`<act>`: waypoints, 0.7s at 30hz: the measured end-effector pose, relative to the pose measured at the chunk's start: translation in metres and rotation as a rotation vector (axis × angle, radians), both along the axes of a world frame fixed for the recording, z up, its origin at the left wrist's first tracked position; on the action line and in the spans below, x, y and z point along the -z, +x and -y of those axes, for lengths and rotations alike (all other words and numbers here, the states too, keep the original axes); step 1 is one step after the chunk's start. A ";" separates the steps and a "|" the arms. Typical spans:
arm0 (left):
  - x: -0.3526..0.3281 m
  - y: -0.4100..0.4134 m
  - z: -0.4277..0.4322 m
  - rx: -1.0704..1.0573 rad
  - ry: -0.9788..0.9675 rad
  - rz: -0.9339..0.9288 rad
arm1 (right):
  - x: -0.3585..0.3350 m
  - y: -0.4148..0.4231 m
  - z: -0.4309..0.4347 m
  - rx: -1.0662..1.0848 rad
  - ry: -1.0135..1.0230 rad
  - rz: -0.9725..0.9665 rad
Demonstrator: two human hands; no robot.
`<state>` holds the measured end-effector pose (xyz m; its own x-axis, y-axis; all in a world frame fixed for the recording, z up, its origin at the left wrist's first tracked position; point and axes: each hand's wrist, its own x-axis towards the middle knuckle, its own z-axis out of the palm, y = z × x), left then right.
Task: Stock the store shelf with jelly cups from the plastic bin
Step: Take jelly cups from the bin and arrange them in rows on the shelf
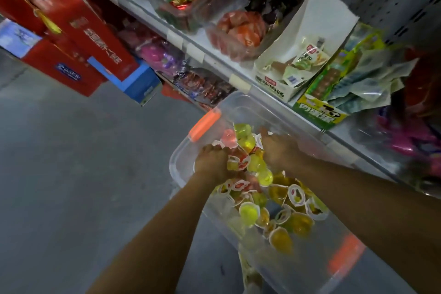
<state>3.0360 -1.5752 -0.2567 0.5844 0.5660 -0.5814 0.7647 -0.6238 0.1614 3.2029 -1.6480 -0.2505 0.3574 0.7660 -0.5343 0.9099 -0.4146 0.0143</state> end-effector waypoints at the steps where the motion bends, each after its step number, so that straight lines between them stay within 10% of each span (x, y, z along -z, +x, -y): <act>1: 0.002 0.000 0.000 0.018 0.015 -0.007 | 0.005 0.000 -0.001 -0.021 -0.005 0.029; 16: -0.044 -0.003 0.043 -0.279 0.013 0.338 | -0.046 -0.003 0.059 0.066 0.226 -0.033; 21: -0.096 0.001 0.087 -0.392 -0.070 0.529 | -0.100 0.007 0.126 0.260 0.357 -0.347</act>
<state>3.0371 -1.6622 -0.1609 0.5594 0.7664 -0.3156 0.7396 -0.2896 0.6076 3.2097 -1.7744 -0.1505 0.4081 0.8310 -0.3780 0.7035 -0.5501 -0.4500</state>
